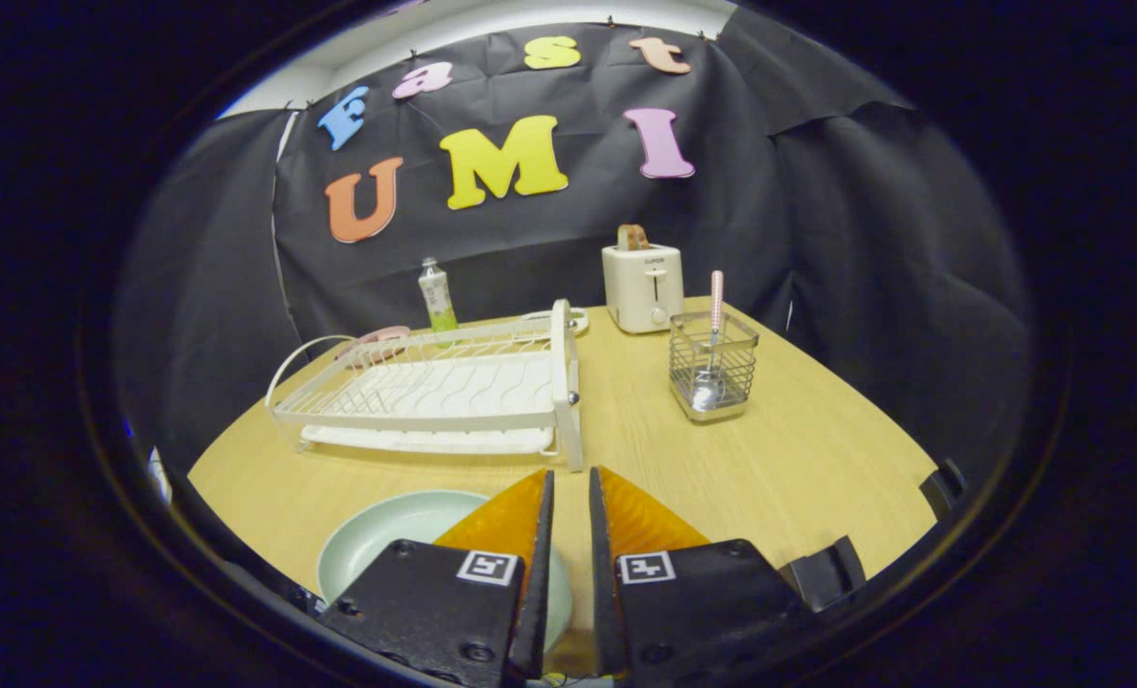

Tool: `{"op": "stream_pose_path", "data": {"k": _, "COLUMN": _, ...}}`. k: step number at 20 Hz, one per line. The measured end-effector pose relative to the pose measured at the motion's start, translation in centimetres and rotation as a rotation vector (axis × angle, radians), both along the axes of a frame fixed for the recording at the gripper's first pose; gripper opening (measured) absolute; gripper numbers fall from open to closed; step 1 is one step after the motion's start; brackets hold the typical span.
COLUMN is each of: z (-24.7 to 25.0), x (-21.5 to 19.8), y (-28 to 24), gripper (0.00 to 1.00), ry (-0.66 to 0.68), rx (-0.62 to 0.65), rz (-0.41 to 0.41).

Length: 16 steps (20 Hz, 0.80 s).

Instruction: Take the plate from the dish rack, then take the spoon from the basket and place it into the plate.

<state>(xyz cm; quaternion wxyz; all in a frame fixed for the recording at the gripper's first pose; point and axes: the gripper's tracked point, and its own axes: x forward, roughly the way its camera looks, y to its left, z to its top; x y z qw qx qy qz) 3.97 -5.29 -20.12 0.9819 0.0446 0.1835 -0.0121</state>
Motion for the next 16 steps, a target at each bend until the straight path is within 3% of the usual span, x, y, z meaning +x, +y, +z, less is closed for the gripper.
{"op": "stream_pose_path", "data": {"k": 1, "z": 0.3, "x": 0.0, "y": -0.4, "gripper": 0.30, "ry": -0.008, "rx": 0.007, "rz": -0.001}}
{"op": "stream_pose_path", "data": {"k": 5, "z": 2.3, "x": 0.7, "y": -3.5, "gripper": 0.71, "ry": -0.050, "rx": -0.015, "rz": -0.054}}
{"op": "stream_pose_path", "data": {"k": 6, "z": 2.9, "x": 1.0, "y": -4.5, "gripper": 0.85, "ry": -0.063, "rx": -0.035, "rz": -0.069}}
{"op": "stream_pose_path", "data": {"k": 11, "z": 5.9, "x": 3.7, "y": -9.1, "gripper": 0.99, "ry": -0.124, "rx": -0.071, "rz": -0.145}}
{"op": "stream_pose_path", "data": {"k": 14, "z": 7.1, "x": 6.5, "y": -11.9, "gripper": 1.00, "ry": -0.140, "rx": -0.077, "rz": -0.173}}
{"op": "stream_pose_path", "data": {"k": 16, "z": 7.7, "x": 8.8, "y": -12.6, "gripper": 1.00, "ry": -0.152, "rx": -0.091, "rz": -0.142}}
